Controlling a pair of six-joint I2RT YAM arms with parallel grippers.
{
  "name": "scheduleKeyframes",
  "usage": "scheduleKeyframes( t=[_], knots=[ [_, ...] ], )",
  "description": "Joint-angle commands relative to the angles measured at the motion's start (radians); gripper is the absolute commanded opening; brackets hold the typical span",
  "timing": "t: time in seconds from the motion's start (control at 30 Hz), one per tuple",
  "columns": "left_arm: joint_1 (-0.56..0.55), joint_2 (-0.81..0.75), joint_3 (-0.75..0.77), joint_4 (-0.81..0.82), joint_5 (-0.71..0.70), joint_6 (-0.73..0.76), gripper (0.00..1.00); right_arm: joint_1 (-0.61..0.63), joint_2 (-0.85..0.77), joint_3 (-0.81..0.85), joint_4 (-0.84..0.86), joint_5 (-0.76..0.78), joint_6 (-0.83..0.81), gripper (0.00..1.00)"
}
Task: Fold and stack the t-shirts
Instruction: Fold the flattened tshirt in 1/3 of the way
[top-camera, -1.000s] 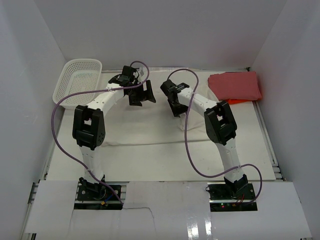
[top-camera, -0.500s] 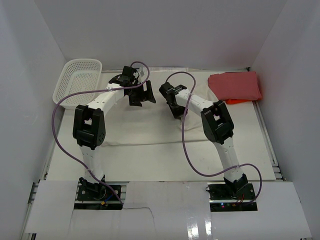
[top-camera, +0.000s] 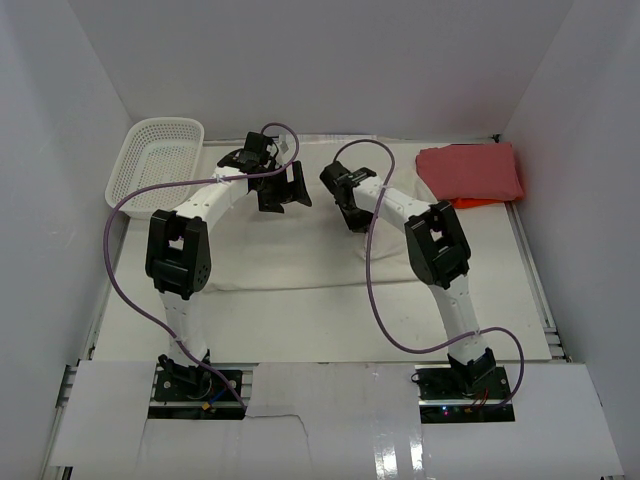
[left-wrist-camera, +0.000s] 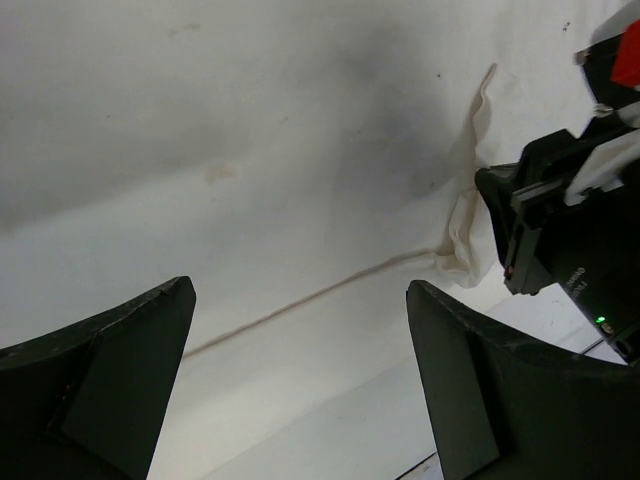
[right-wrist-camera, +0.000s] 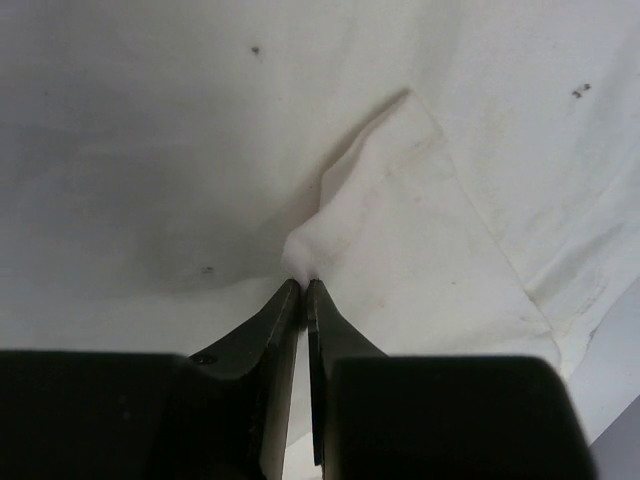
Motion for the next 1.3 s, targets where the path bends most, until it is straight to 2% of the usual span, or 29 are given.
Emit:
scheduleKeyframes(
  t=[0.0, 0.17, 0.3, 0.47, 0.73, 0.87, 1.07, 1.27],
  knots=[
    [-0.005, -0.017, -0.003, 0.008, 0.018, 0.010, 0.98, -0.022, -0.103, 0.024, 0.009, 0.062, 0.003, 0.14],
    [-0.005, -0.019, -0.006, 0.008, 0.021, 0.012, 0.98, -0.053, -0.155, -0.023, 0.086, 0.041, 0.027, 0.14],
    [-0.005, -0.020, -0.009, 0.009, 0.019, 0.013, 0.98, -0.096, -0.204, -0.124, 0.204, -0.062, 0.052, 0.13],
    [-0.005, -0.020, -0.011, 0.009, 0.021, 0.013, 0.98, -0.128, -0.264, -0.291, 0.383, -0.240, 0.090, 0.09],
    [-0.006, -0.023, -0.012, 0.009, 0.022, 0.016, 0.98, -0.231, -0.434, -0.607, 0.740, -0.407, 0.237, 0.08],
    [-0.005, -0.022, -0.014, 0.008, 0.024, 0.018, 0.98, -0.282, -0.521, -0.770, 0.843, -0.421, 0.306, 0.09],
    [-0.005, -0.022, -0.015, 0.012, 0.030, 0.018, 0.98, -0.332, -0.594, -0.882, 0.991, -0.446, 0.352, 0.10],
    [-0.005, -0.022, -0.025, 0.020, 0.041, 0.016, 0.98, -0.352, -0.559, -0.887, 1.089, -0.585, 0.366, 0.10]
  ],
)
